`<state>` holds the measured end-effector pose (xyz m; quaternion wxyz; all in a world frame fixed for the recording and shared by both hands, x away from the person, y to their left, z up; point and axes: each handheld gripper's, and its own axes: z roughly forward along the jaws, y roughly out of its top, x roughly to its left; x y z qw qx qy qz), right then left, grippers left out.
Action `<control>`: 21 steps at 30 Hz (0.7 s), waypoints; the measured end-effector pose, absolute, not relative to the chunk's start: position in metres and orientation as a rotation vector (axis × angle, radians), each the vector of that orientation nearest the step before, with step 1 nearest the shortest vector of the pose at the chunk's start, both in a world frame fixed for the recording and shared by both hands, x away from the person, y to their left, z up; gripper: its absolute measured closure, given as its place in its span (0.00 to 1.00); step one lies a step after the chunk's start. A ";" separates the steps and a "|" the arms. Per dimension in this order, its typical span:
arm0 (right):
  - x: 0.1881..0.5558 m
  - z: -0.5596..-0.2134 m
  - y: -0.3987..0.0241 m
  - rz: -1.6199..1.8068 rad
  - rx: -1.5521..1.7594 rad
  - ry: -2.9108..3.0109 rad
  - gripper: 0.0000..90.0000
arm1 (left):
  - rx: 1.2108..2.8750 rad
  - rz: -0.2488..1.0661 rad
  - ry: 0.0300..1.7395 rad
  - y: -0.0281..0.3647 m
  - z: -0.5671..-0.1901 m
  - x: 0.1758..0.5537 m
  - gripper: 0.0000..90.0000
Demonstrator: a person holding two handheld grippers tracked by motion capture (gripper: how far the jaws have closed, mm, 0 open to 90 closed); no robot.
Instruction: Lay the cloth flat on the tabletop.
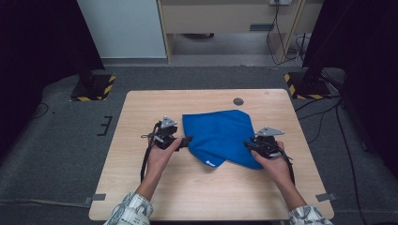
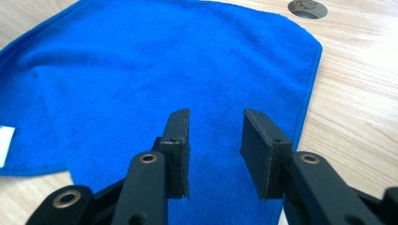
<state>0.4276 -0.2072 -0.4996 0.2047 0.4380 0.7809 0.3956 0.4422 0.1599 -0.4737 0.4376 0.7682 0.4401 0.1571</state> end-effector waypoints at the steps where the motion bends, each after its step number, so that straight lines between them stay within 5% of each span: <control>1: 0.426 -0.499 -0.208 1.108 1.228 2.174 0.70 | 1.912 0.378 1.090 0.160 -0.474 0.441 0.19; 21: 0.371 -0.496 -0.221 1.135 1.169 2.190 0.77 | 1.911 0.339 1.069 0.157 -0.485 0.394 0.25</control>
